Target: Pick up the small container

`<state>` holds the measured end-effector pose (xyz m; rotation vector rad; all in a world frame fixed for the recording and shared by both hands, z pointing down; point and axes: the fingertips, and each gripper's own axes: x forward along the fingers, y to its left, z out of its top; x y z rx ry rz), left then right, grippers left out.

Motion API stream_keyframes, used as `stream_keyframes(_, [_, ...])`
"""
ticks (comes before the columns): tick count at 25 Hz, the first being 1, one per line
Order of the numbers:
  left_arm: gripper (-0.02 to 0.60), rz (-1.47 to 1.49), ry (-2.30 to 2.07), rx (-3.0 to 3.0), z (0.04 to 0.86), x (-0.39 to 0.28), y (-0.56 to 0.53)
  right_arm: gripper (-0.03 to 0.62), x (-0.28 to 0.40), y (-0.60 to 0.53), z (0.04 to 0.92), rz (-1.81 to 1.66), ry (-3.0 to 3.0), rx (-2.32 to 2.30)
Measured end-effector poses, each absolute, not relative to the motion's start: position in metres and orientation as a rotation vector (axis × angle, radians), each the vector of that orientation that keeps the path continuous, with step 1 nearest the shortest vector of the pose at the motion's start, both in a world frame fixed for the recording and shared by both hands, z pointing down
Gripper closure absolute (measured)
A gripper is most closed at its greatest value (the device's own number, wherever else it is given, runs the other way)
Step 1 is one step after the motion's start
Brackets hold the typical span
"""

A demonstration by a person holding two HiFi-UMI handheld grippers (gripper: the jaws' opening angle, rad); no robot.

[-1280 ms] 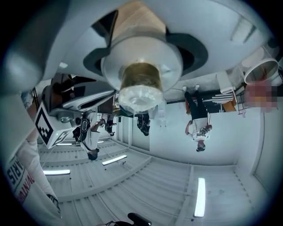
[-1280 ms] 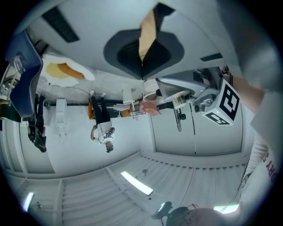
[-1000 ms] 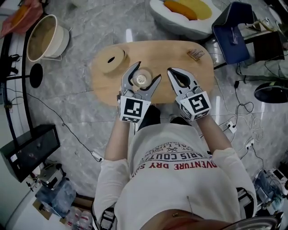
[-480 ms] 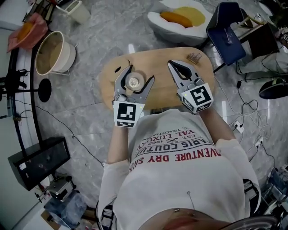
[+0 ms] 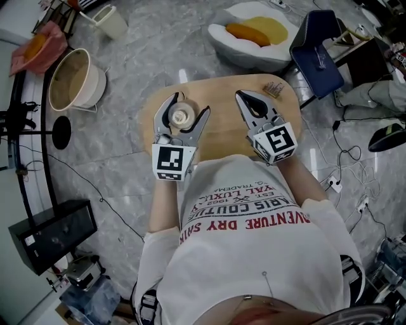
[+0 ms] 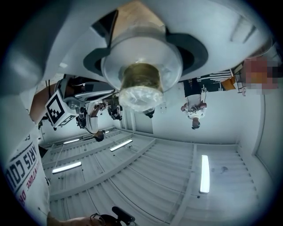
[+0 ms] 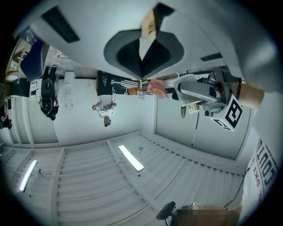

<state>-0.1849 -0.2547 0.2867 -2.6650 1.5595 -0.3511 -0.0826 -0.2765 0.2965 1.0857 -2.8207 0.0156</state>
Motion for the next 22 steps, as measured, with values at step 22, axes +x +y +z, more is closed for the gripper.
stream_keyframes(22, [0.236,-0.368,1.569,-2.719,0.301,-0.194,-0.266,0.588,-0.098,-0.282,0.309,0.079,-2.798,1.060])
